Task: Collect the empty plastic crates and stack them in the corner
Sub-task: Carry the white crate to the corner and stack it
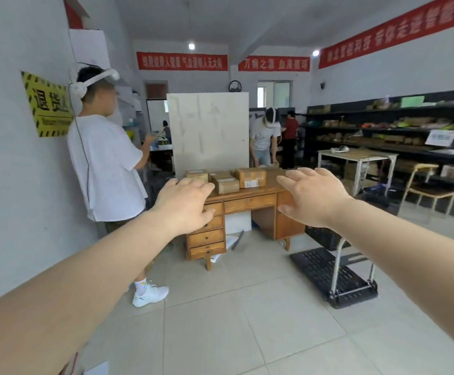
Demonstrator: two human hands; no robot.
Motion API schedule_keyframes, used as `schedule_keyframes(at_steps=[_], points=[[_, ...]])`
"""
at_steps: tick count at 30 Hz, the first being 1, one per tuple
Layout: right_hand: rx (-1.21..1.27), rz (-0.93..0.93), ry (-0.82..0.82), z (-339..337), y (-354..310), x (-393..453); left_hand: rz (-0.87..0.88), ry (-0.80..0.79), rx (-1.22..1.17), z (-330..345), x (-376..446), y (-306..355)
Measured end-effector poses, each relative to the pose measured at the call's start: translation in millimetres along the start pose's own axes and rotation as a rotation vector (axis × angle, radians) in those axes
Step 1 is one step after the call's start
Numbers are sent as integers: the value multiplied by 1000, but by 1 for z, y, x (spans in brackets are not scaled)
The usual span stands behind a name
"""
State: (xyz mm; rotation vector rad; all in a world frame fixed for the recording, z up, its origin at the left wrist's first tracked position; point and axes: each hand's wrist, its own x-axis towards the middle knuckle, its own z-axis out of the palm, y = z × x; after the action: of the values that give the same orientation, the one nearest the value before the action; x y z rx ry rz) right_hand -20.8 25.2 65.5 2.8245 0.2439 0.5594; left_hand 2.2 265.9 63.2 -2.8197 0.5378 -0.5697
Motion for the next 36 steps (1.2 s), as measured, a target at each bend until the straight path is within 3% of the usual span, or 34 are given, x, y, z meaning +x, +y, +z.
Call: schedule_keyframes(at_steps=[11,24,36], points=[[-120,345,-239,101,177,9,338,32,-121,68,207,165],[-189,737,-412,190,362,1,735,48,-244,113,416,372],[-277,834,-482,255,569,-34,882,118,-196,113,532,589]])
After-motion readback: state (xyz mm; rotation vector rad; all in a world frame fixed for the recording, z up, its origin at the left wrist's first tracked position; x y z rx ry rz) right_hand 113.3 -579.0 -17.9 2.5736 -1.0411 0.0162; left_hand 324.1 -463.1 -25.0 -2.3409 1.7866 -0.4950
